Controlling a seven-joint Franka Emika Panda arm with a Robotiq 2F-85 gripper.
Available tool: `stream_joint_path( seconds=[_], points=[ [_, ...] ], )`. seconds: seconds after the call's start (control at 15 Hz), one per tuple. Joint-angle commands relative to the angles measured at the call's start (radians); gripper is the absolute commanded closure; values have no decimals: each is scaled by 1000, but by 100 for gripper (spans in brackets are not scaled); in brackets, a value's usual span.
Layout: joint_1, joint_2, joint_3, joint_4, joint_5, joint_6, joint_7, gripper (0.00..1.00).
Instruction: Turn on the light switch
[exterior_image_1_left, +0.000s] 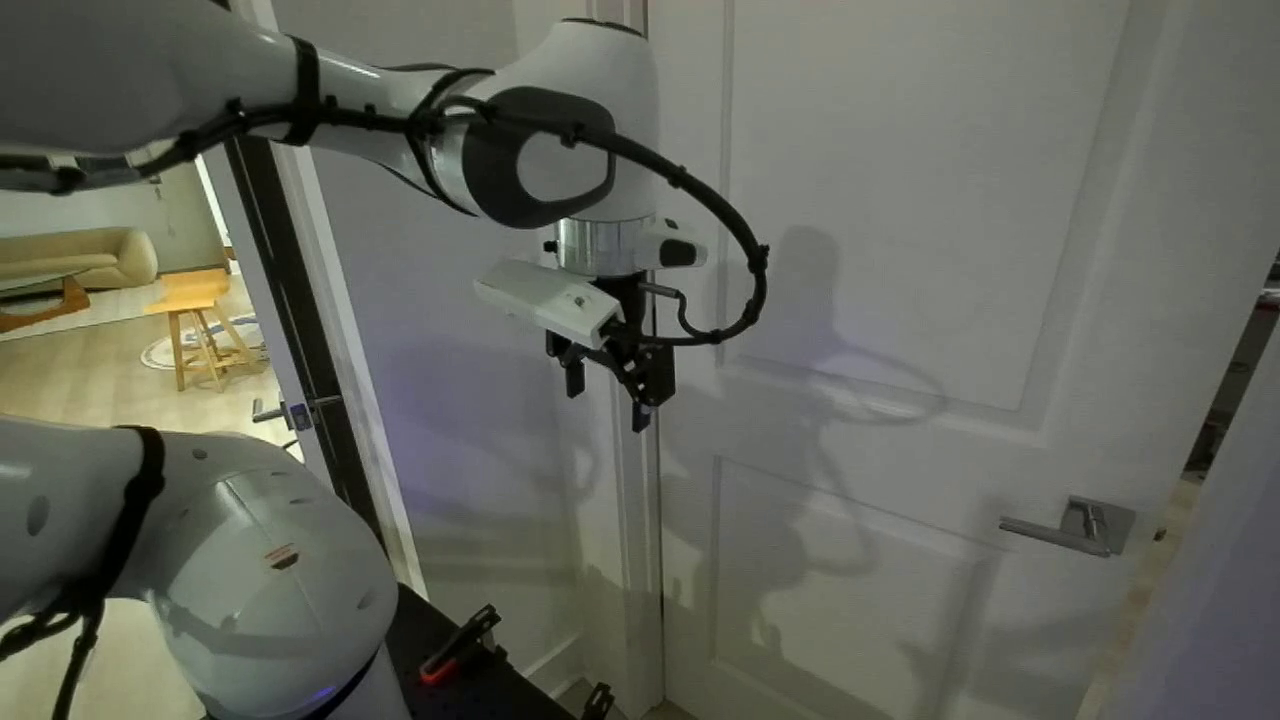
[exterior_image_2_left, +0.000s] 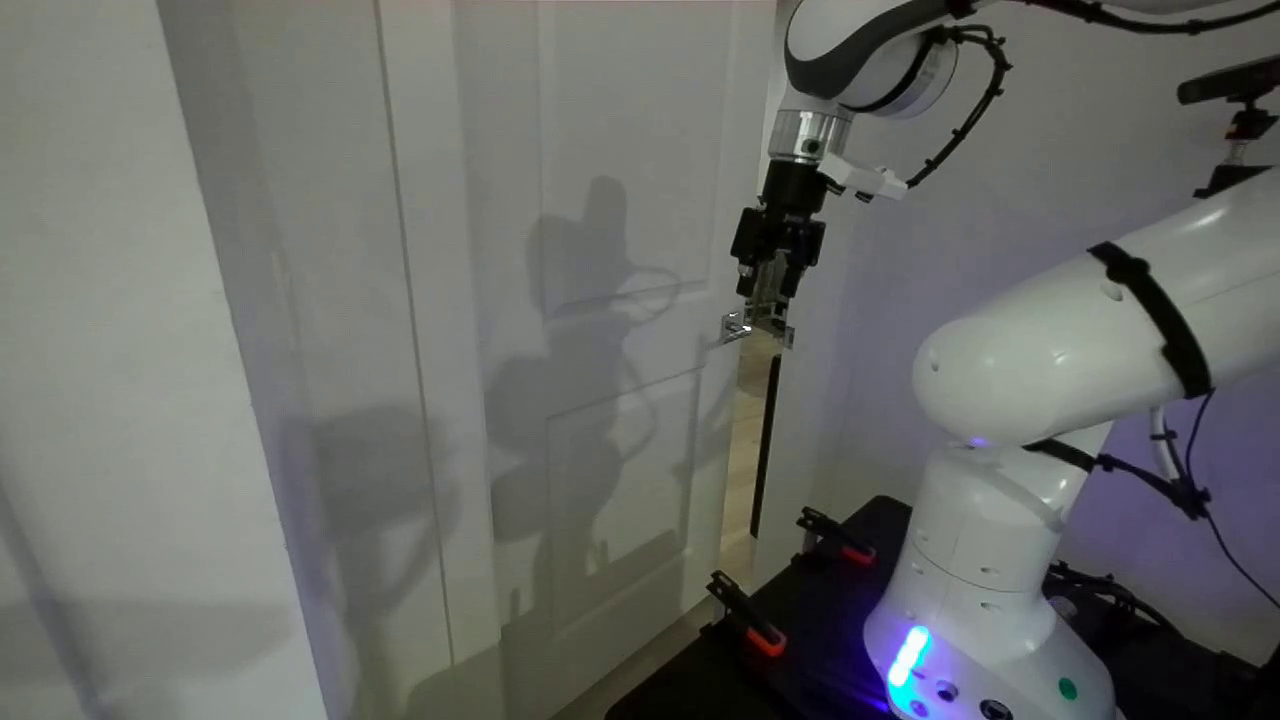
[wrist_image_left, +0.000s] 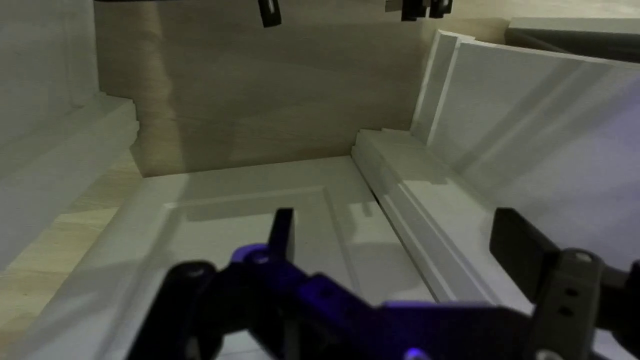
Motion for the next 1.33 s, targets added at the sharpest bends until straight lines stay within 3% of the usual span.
stream_joint_path(
  seconds=[0.0,0.93,1.27],
  points=[
    [47,53,-20,6,50,51,-75,0],
    [339,253,35,33,312,290,-299,0],
    [423,322,104,21,378,388,-325,0]
  ],
)
